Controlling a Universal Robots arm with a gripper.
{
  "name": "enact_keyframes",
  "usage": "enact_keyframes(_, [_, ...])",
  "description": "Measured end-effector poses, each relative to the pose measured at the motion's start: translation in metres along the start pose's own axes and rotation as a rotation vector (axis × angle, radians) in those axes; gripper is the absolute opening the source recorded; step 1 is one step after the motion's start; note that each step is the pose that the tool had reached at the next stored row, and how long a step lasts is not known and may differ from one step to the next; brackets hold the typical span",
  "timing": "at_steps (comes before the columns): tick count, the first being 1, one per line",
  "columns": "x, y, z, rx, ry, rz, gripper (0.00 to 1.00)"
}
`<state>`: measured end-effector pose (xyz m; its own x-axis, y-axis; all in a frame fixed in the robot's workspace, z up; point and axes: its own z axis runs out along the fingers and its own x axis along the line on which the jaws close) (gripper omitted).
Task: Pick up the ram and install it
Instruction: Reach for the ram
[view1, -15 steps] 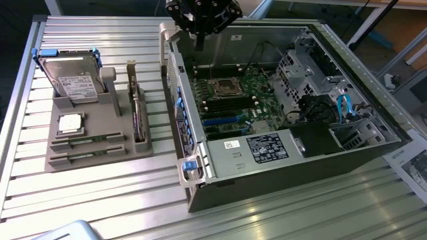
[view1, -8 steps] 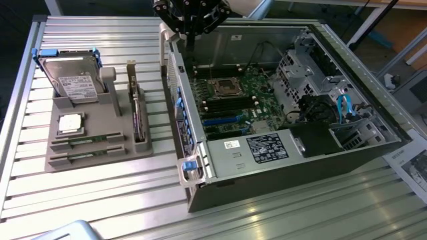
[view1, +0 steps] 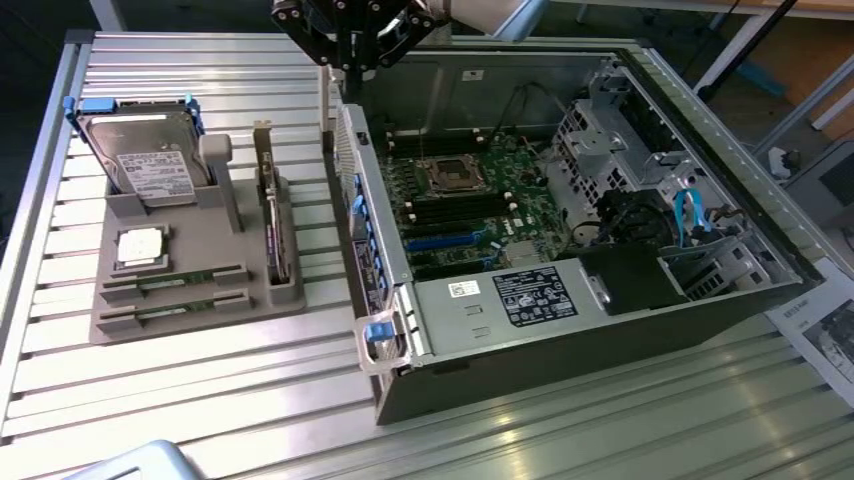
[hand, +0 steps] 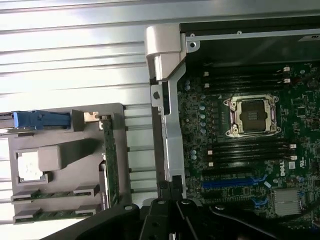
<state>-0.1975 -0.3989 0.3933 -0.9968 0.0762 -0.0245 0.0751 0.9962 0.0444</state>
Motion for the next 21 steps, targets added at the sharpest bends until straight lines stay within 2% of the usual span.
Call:
enact_keyframes(14, [0.041, -0.0031, -0.0012, 0.0000, 0.0000, 0.000, 0.10])
enact_keyframes(21, [0.057, -0.0043, -0.0016, 0.0001, 0.0001, 0.000, 0.10])
